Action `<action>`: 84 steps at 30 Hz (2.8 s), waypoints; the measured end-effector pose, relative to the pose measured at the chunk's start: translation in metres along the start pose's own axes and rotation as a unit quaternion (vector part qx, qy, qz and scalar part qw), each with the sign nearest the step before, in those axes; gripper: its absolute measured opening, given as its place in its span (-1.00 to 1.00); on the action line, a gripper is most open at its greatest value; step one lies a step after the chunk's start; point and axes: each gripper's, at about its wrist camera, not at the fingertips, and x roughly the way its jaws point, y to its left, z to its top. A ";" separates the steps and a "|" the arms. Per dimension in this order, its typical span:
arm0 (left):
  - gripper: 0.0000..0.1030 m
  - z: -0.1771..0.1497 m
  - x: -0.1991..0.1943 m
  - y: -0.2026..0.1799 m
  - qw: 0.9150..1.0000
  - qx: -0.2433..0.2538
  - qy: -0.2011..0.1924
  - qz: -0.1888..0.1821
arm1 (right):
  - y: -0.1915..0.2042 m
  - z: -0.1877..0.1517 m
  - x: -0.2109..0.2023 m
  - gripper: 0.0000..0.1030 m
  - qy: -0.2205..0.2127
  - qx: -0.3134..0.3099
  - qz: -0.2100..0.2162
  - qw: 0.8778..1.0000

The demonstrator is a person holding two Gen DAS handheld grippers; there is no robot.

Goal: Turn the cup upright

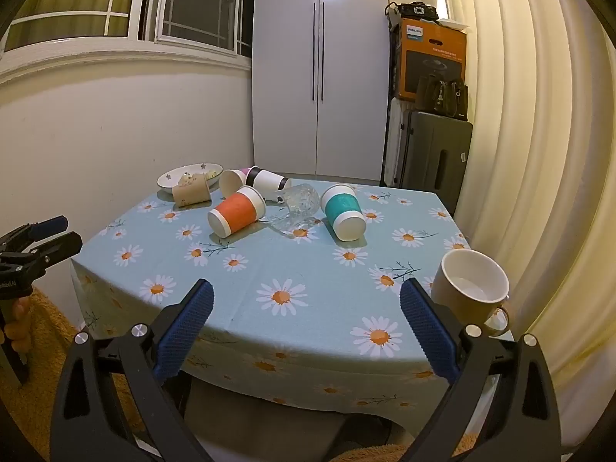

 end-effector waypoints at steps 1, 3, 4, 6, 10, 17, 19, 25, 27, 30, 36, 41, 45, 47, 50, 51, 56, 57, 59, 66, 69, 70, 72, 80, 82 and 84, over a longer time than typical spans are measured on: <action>0.87 0.000 0.000 0.000 1.000 0.002 0.001 0.001 | 0.000 0.000 0.000 0.87 0.000 0.001 0.000 1.000; 0.87 0.000 0.000 0.000 1.000 0.001 0.001 0.001 | 0.000 0.000 0.000 0.87 -0.001 0.001 0.001 1.000; 0.87 0.000 0.000 0.001 1.000 0.000 0.001 0.001 | 0.000 0.000 0.000 0.87 0.000 0.001 0.000 1.000; 0.87 0.001 0.000 0.002 1.000 -0.002 0.000 0.002 | 0.000 0.000 0.000 0.87 0.000 0.000 0.000 1.000; 0.87 0.000 0.000 -0.001 1.000 0.004 0.001 0.002 | 0.000 0.001 0.000 0.87 0.002 -0.002 0.000 1.000; 0.87 0.000 0.000 0.000 1.000 0.003 0.001 0.002 | 0.001 0.000 0.001 0.87 0.003 -0.002 0.000 1.000; 0.87 0.000 0.000 0.000 1.000 0.003 0.001 0.002 | 0.001 -0.001 0.002 0.87 0.003 -0.003 0.000 1.000; 0.87 0.000 0.000 0.000 1.000 0.003 0.001 0.002 | 0.001 0.000 0.002 0.87 0.003 -0.003 -0.001 1.000; 0.87 0.000 0.000 0.000 1.000 0.002 0.001 0.002 | 0.001 0.000 0.001 0.87 0.003 -0.003 -0.001 1.000; 0.87 0.000 0.000 -0.001 1.000 0.003 0.001 0.002 | 0.001 0.000 0.001 0.87 0.003 -0.003 0.000 1.000; 0.87 0.000 0.000 0.000 1.000 0.002 0.001 0.002 | 0.001 0.000 0.002 0.87 0.004 -0.003 -0.001 1.000; 0.87 0.000 0.000 0.000 1.000 0.003 0.001 0.002 | 0.001 0.000 0.002 0.87 0.004 -0.003 -0.001 1.000; 0.87 0.000 0.000 0.000 1.000 0.002 0.001 0.002 | -0.001 0.000 0.004 0.87 0.005 -0.003 -0.001 1.000; 0.87 0.000 0.000 0.000 1.000 0.002 0.001 0.001 | 0.002 0.000 0.002 0.87 0.005 -0.003 -0.001 1.000; 0.87 0.000 0.000 0.000 1.000 0.002 0.002 0.001 | 0.002 0.000 0.002 0.87 0.005 -0.004 -0.001 1.000; 0.87 0.000 0.000 0.000 1.000 0.003 0.001 0.002 | 0.002 0.000 0.002 0.87 0.005 -0.004 -0.001 1.000; 0.87 0.000 0.000 0.000 1.000 0.002 0.001 0.001 | 0.002 -0.001 0.002 0.87 0.006 -0.004 -0.001 1.000; 0.87 0.000 0.000 0.000 1.000 0.002 0.002 0.001 | 0.002 -0.001 0.002 0.87 0.006 -0.004 -0.001 1.000; 0.87 0.000 0.000 0.000 1.000 0.002 0.002 0.002 | 0.002 -0.001 0.003 0.87 0.006 -0.004 -0.001 1.000; 0.87 0.000 0.000 0.000 1.000 0.002 0.002 0.001 | 0.002 -0.002 0.004 0.87 0.007 -0.004 -0.001 1.000; 0.87 0.000 0.000 0.000 1.000 0.002 0.002 0.001 | 0.002 -0.002 0.004 0.87 0.007 -0.004 -0.001 1.000; 0.87 0.000 0.000 0.000 1.000 0.002 0.002 0.001 | 0.002 -0.002 0.004 0.87 0.007 -0.005 -0.002 1.000; 0.87 0.000 0.000 0.000 1.000 0.002 0.002 0.001 | 0.002 -0.002 0.004 0.87 0.007 -0.005 -0.001 1.000; 0.87 0.000 0.000 0.000 1.000 0.002 0.002 0.001 | 0.002 -0.002 0.004 0.87 0.008 -0.005 -0.002 1.000; 0.87 0.000 0.000 0.000 1.000 0.002 0.002 0.001 | 0.002 -0.002 0.004 0.87 0.008 -0.005 -0.002 1.000; 0.87 0.000 0.000 0.000 1.000 0.002 0.002 0.001 | 0.002 -0.005 0.004 0.87 0.009 -0.005 -0.002 1.000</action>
